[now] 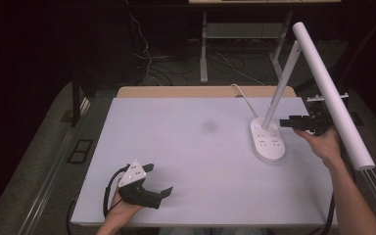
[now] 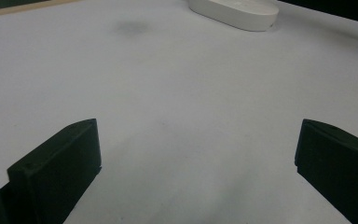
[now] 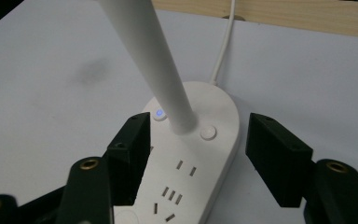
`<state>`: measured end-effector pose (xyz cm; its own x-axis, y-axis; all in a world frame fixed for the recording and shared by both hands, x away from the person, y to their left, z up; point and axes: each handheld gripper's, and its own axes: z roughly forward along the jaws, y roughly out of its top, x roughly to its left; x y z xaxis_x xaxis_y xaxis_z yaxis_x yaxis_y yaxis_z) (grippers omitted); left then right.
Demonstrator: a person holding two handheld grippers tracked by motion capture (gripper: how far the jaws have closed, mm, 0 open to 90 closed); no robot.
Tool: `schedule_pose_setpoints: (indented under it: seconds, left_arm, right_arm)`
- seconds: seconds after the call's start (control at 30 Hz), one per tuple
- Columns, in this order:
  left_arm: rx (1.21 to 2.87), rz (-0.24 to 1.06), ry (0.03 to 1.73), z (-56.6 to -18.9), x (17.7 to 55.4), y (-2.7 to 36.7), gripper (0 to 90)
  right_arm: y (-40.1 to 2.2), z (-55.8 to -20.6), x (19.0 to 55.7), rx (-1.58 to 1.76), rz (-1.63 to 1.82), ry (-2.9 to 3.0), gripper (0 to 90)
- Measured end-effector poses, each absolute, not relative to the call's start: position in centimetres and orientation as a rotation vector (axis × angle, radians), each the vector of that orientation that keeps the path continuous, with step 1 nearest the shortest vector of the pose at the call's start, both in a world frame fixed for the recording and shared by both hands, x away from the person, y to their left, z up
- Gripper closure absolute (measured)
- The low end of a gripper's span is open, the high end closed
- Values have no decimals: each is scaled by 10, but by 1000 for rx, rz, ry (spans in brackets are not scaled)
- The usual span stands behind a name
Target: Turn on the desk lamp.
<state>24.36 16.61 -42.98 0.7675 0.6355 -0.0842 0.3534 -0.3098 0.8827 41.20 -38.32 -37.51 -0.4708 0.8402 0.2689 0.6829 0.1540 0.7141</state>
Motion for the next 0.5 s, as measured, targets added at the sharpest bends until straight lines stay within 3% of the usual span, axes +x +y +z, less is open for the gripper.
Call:
schedule_pose_setpoints:
  seconds: [0.5]
  left_arm:
    - [1928,345,754,-430,244,167,0]
  right_arm:
    - [-386,-386,427,1542,1234,2216,543]
